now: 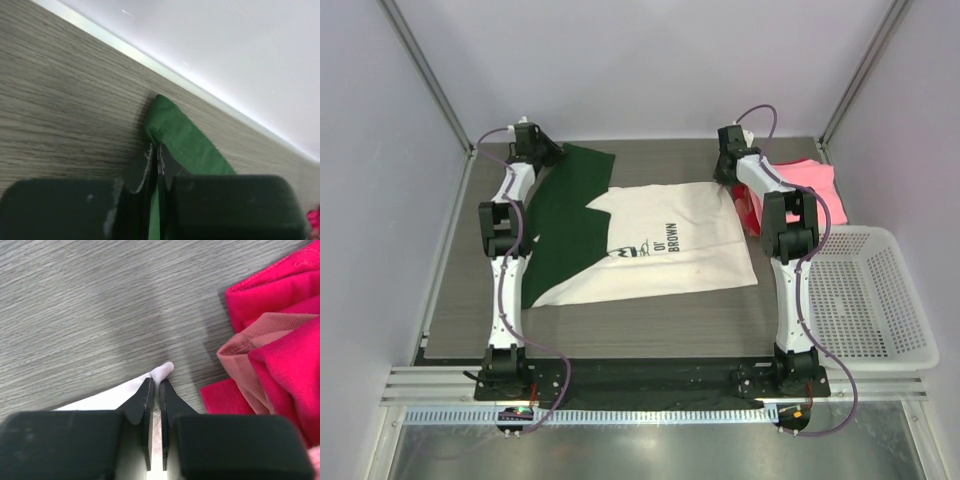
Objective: Fold and stack the t-shirts
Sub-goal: Fold the tshirt
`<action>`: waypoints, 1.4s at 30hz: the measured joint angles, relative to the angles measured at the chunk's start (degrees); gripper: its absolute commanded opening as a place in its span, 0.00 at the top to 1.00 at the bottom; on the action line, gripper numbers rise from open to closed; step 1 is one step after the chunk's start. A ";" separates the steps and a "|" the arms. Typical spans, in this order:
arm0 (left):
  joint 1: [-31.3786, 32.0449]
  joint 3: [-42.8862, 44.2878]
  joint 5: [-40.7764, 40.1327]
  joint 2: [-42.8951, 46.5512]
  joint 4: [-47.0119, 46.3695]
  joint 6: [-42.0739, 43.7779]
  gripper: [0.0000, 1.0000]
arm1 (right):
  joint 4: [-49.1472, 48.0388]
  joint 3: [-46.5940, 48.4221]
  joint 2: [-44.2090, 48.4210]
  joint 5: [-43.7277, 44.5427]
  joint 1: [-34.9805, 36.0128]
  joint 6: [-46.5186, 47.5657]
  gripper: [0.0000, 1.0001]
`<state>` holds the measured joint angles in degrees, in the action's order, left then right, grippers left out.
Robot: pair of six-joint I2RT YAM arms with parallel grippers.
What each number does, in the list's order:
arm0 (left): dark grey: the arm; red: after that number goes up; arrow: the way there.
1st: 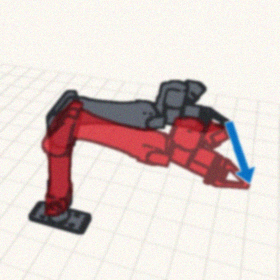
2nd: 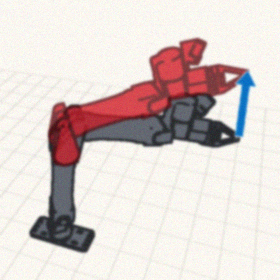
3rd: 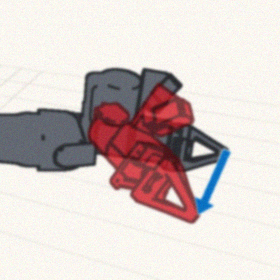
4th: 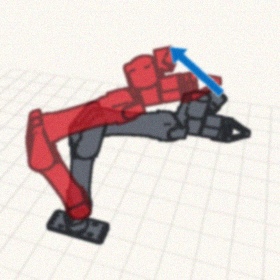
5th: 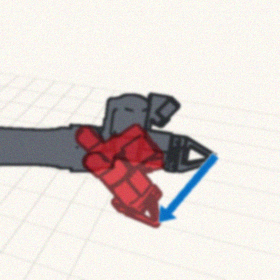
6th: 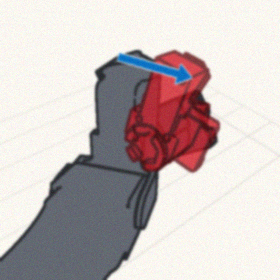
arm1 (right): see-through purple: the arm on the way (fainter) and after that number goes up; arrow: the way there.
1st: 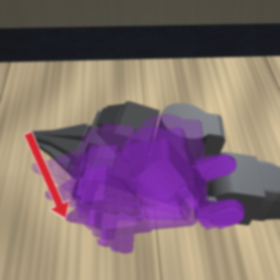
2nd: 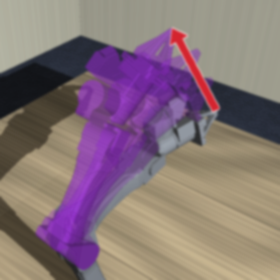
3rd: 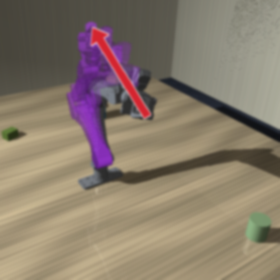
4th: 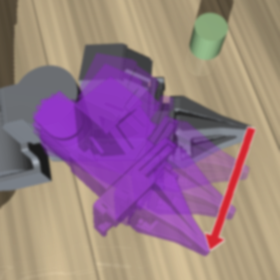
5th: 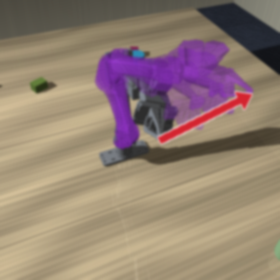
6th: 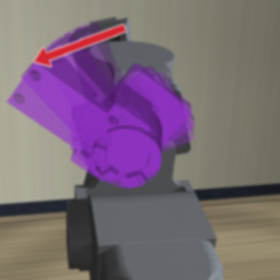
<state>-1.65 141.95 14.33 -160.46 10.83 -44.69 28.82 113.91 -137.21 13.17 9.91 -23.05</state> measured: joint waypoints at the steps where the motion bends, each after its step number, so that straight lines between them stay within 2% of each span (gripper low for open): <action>1: -0.07 -0.02 0.11 -0.17 -0.44 -0.26 1.00 | 0.00 0.00 0.00 -0.04 0.00 0.13 0.98; 5: -0.63 -2.80 1.99 0.00 -5.57 -0.15 1.00 | 0.00 0.00 0.00 -0.02 0.00 0.26 0.99; 9: -0.74 -10.86 2.86 3.56 -12.07 0.76 1.00 | 0.37 0.11 0.00 0.15 0.02 0.24 0.99; 15: -0.74 -19.82 3.58 10.08 -16.83 3.37 1.00 | 1.90 0.31 0.26 0.79 0.20 0.24 0.99; 22: -0.74 -32.33 4.83 21.73 -24.83 4.85 1.00 | 5.11 0.07 2.36 0.94 0.85 0.20 0.99; 31: -0.74 -47.06 5.25 35.10 -31.26 6.36 1.00 | 6.80 -4.50 10.23 0.85 1.38 -0.66 0.99; 42: 0.20 -72.70 5.25 54.60 -41.66 6.23 1.00 | 7.21 -13.03 18.34 -0.37 1.49 -1.09 0.99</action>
<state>-1.45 69.25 19.57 -105.86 -30.83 -38.46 36.03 100.88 -118.87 12.80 11.40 -24.14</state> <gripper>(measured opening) 0.006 0.118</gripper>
